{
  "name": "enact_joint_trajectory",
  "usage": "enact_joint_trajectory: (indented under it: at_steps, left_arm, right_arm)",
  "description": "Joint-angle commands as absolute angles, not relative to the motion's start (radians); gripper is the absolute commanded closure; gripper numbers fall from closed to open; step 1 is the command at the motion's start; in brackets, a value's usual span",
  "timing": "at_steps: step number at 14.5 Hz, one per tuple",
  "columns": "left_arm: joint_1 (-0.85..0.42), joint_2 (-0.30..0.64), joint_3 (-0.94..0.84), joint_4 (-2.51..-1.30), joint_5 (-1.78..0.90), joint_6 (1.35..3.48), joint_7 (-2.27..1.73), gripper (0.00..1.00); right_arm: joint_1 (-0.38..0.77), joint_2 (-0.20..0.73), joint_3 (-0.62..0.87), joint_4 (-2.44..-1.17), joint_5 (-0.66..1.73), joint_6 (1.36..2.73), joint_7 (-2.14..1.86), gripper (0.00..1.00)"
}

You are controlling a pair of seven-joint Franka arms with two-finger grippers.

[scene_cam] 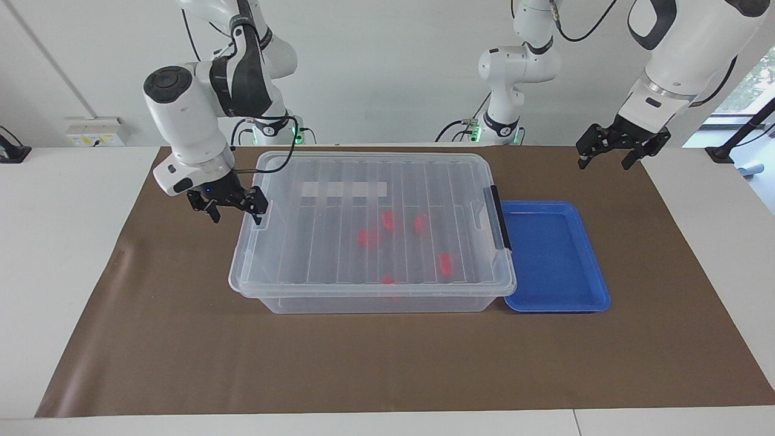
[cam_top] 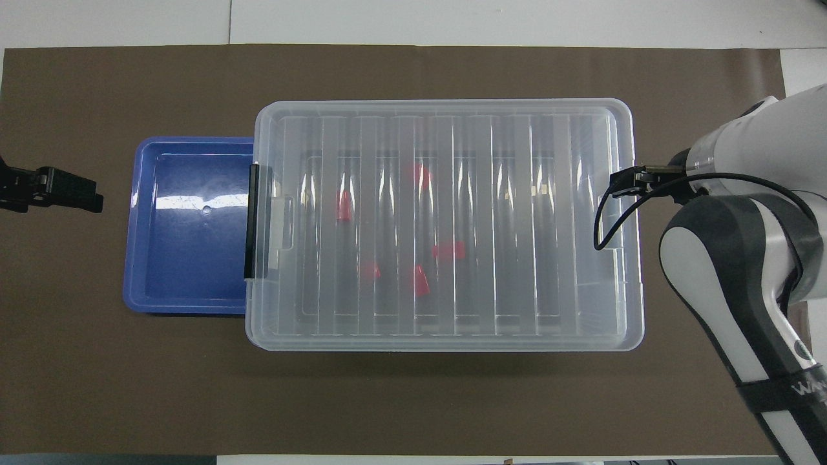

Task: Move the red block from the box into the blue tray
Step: 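Move the right gripper to the edge of the clear lid, then slide the clear lid away from the blue tray with the right gripper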

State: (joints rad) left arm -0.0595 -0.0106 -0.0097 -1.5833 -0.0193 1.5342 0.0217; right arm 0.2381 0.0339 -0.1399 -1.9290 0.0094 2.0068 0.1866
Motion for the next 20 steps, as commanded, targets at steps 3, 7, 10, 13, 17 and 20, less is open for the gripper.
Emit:
enact_joint_trajectory:
  at_steps: [3,7,10,13,17,20]
  left_arm:
    - [-0.051,-0.021,-0.011,-1.598,-0.031,1.539,0.031,0.00]
    - [-0.051,-0.021,-0.011,-1.600,-0.031,1.539,0.031,0.00]
    - [-0.051,-0.021,-0.011,-1.598,-0.031,1.539,0.031,0.00]
    - [-0.051,-0.021,-0.011,-1.598,-0.031,1.539,0.031,0.00]
    - [-0.051,-0.021,-0.011,-1.598,-0.031,1.539,0.031,0.00]
    - [-0.051,-0.021,-0.011,-1.598,-0.031,1.537,0.032,0.00]
  right_arm:
    - [0.224,0.015,-0.138,-1.983,0.020,2.040,0.184,0.00]
    - [0.196,0.005,-0.140,-2.020,0.020,2.045,0.146,0.00]
    - [0.137,0.005,-0.140,-2.022,0.020,2.045,0.036,0.00]
    - [0.095,0.005,-0.140,-2.036,0.018,2.074,-0.047,0.00]
    - [0.042,0.005,-0.140,-2.036,0.011,2.074,-0.138,0.00]
    - [-0.011,0.006,-0.140,-2.028,0.009,2.072,-0.227,0.00]
